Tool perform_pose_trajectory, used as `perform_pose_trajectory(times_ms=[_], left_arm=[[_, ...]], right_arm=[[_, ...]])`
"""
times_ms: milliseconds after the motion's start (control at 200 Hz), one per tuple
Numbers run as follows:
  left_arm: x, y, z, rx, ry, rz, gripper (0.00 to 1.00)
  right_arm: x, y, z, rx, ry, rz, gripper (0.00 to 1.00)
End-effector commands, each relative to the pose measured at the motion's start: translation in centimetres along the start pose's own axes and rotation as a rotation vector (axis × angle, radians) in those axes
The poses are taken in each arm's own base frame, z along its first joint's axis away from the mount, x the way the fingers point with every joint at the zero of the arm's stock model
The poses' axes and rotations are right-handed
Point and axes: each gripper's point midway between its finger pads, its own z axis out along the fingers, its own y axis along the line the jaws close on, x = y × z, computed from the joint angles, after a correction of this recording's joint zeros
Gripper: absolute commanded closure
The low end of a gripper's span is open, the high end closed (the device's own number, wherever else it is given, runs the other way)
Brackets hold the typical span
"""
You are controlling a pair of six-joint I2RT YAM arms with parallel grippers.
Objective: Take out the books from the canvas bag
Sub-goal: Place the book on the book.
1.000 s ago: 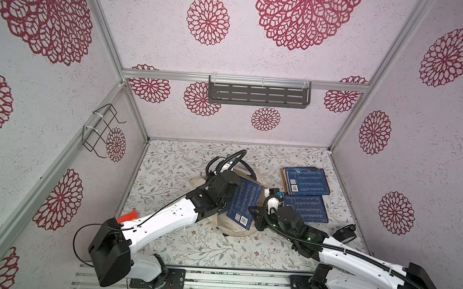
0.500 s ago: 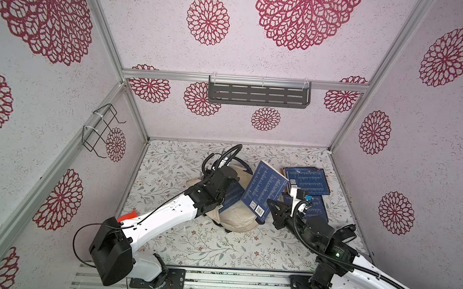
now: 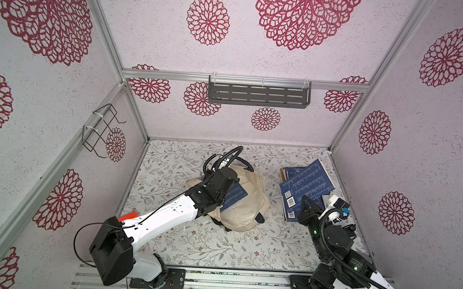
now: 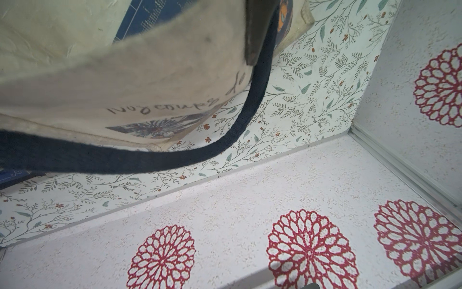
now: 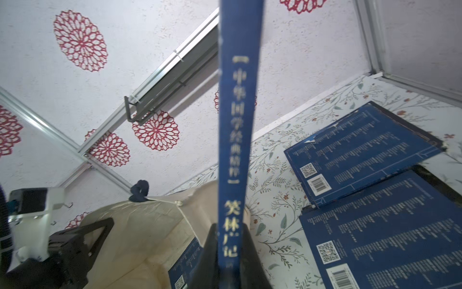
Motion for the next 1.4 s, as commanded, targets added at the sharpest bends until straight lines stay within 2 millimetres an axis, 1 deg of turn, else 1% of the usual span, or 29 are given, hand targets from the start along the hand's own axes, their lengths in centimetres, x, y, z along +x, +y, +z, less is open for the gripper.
perform_pose_trajectory(times_ms=[0, 65, 140, 255, 315, 435, 570, 761, 1011, 1101, 1246, 1396], left_arm=[[-0.8, 0.2, -0.8, 0.008, -0.039, -0.02, 1.0], [-0.7, 0.0, -0.9, 0.011, -0.042, -0.014, 1.0], [-0.5, -0.8, -1.1, 0.024, -0.046, 0.006, 1.0], [-0.7, -1.5, -1.5, 0.02, -0.052, 0.045, 1.0], [-0.9, -1.5, -1.7, 0.019, -0.057, 0.045, 1.0], [-1.2, -1.2, -2.2, 0.027, -0.077, 0.03, 1.0], [-1.5, -1.1, -2.6, 0.032, -0.089, 0.022, 1.0], [-1.6, -1.3, -2.9, 0.041, -0.094, 0.026, 1.0], [-1.7, -1.5, -3.2, 0.04, -0.098, 0.038, 1.0], [-1.7, -1.6, -3.2, 0.041, -0.098, 0.041, 1.0], [-1.6, -1.7, -3.2, 0.043, -0.098, 0.043, 1.0], [-1.6, -1.8, -3.2, 0.043, -0.099, 0.044, 1.0]], right_arm=[[-0.9, -1.2, 0.3, 0.05, -0.04, 0.078, 1.0], [-0.9, -1.5, 0.6, 0.049, -0.038, 0.117, 1.0], [-0.7, -2.0, 1.1, 0.056, -0.025, 0.152, 1.0], [0.5, -2.9, 2.4, 0.076, 0.036, 0.205, 1.0], [1.1, -3.4, 2.9, 0.077, 0.061, 0.239, 1.0], [1.6, -4.5, 3.5, 0.081, 0.063, 0.308, 1.0], [2.6, -6.5, 4.0, 0.135, 0.072, 0.362, 1.0], [4.4, -9.5, 4.5, 0.212, 0.078, 0.452, 1.0], [6.4, -12.0, 5.4, 0.252, 0.119, 0.56, 1.0], [6.8, -13.0, 5.4, 0.276, 0.123, 0.587, 1.0], [7.4, -15.1, 5.0, 0.335, 0.095, 0.639, 1.0], [8.2, -16.0, 5.2, 0.355, 0.11, 0.676, 1.0]])
